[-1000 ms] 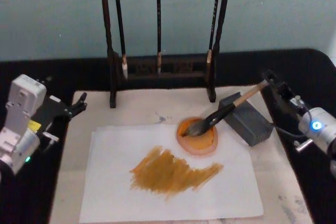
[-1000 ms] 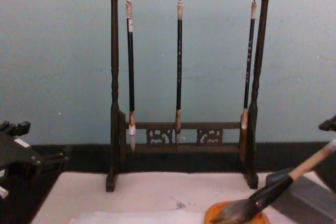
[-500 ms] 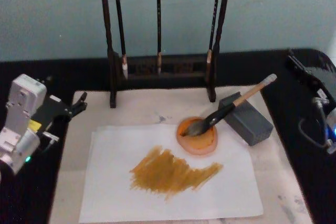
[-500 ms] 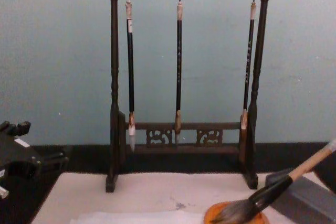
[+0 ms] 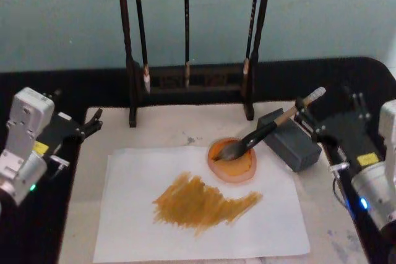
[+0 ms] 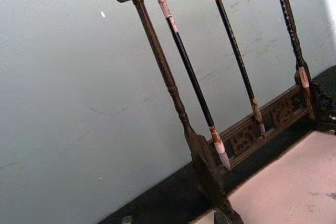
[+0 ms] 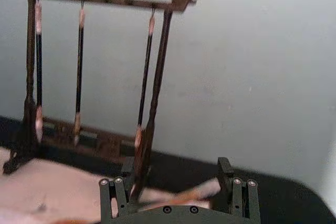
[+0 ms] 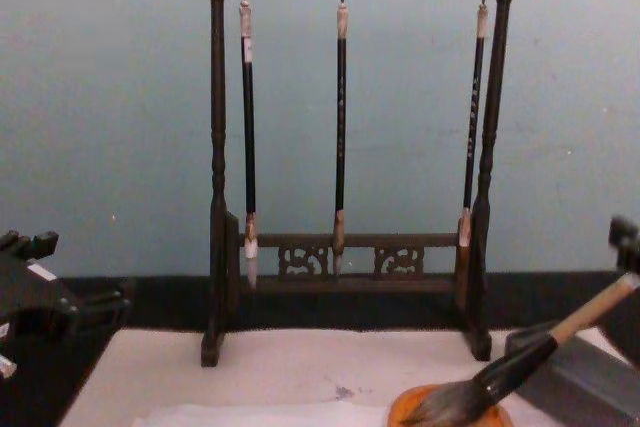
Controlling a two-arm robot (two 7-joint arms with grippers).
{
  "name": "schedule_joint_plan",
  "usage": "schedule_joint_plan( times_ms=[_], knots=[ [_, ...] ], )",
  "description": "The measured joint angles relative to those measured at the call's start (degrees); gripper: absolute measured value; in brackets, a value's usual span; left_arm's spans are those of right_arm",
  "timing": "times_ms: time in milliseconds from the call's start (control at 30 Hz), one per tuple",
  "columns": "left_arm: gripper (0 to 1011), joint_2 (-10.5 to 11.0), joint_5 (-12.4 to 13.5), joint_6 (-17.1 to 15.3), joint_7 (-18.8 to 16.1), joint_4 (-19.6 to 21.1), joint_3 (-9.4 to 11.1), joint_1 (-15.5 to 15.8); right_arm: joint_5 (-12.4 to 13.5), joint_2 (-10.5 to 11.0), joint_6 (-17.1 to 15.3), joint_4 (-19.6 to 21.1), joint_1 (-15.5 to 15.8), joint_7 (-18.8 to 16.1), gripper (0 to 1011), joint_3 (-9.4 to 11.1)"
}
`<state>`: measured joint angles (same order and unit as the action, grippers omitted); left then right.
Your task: Pick up the brush from the inkstone, write on the paper, then place the brush back to its original position.
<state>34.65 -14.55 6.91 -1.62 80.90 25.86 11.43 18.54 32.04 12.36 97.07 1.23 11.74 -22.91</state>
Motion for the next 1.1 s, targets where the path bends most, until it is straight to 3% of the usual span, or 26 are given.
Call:
schedule_joint_plan(
  times_ms=[167,533,1100],
  knots=[
    [1010,0.0,0.0,0.0,0.0,0.0,0.0,0.0,0.1,-1.2,0.1,-1.5,1.1,-0.4,1000,-0.2],
    [1010,0.0,0.0,0.0,0.0,0.0,0.0,0.0,2.7,-3.7,0.0,-4.7,1.7,-2.0,1000,1.9],
    [1010,0.0,0.0,0.0,0.0,0.0,0.0,0.0,2.3,-3.8,-0.4,-5.0,1.6,-2.4,1000,2.4]
  ],
)
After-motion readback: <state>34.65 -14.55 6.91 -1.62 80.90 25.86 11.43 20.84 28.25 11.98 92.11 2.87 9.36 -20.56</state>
